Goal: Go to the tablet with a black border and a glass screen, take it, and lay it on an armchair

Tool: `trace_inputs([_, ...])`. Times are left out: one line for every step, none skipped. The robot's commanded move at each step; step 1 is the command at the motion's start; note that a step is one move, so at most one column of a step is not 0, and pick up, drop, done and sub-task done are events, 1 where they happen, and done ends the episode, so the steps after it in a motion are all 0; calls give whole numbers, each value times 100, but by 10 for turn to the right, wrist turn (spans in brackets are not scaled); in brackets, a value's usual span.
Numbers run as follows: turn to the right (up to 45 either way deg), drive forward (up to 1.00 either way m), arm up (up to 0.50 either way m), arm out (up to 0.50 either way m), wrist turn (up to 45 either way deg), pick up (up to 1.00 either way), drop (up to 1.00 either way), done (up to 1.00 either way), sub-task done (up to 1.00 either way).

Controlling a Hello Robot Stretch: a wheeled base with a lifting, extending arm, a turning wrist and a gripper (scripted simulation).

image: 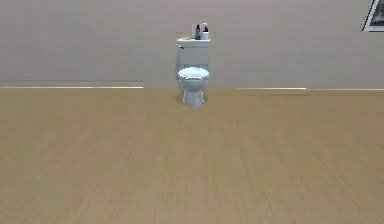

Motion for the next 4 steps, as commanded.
trace_inputs([0, 30, 0, 0, 0, 0, 0, 0, 0])
trace_inputs([450, 0, 0, 0, 0, 0, 0, 0, 0])
trace_inputs([450, 0, 0, 0, 0, 0, 0, 0, 0])
trace_inputs([0, 100, 0, 0, 0, 0, 0, 0, 0])
